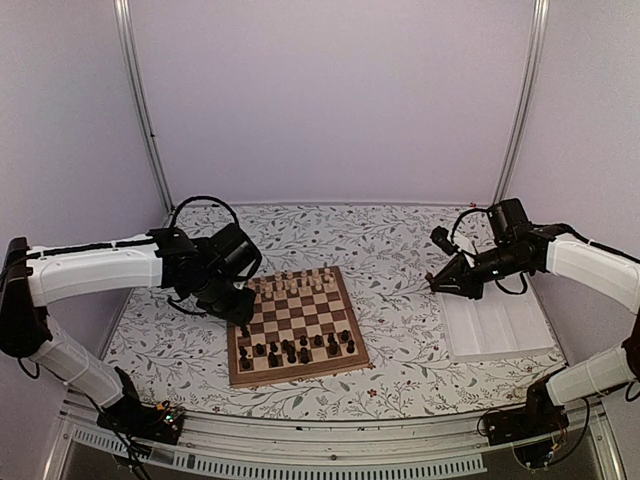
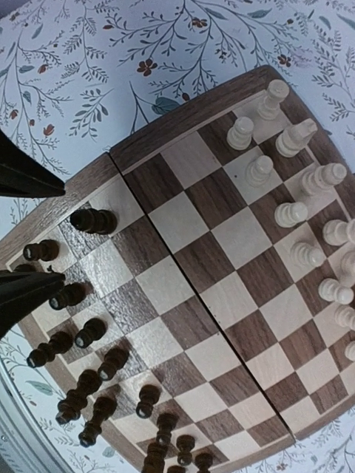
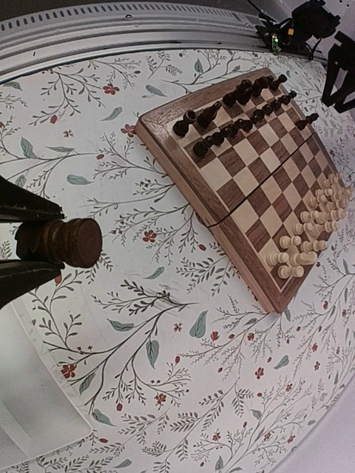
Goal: Set up the chess pieces on the board
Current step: Pick up the chess piece from the chessboard.
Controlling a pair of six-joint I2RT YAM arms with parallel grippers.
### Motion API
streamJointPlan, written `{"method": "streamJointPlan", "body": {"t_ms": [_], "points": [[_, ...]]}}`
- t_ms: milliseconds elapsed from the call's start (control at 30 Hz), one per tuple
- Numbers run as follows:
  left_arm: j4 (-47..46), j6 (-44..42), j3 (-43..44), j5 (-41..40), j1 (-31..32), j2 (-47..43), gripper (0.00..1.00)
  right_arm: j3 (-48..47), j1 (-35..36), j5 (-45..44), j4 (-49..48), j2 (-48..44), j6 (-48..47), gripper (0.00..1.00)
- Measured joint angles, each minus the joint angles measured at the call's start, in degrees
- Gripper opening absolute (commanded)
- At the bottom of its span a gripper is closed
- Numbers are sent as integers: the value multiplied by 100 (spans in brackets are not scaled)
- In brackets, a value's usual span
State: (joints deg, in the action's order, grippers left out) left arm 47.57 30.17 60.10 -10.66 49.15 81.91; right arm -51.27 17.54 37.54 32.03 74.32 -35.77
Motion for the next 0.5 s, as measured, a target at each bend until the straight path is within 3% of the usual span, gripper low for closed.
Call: {"method": "streamJointPlan", "body": {"t_ms": [500], "points": [[-173, -2, -146, 157, -153, 612, 29, 109, 0, -17, -59, 0, 0, 5]]}}
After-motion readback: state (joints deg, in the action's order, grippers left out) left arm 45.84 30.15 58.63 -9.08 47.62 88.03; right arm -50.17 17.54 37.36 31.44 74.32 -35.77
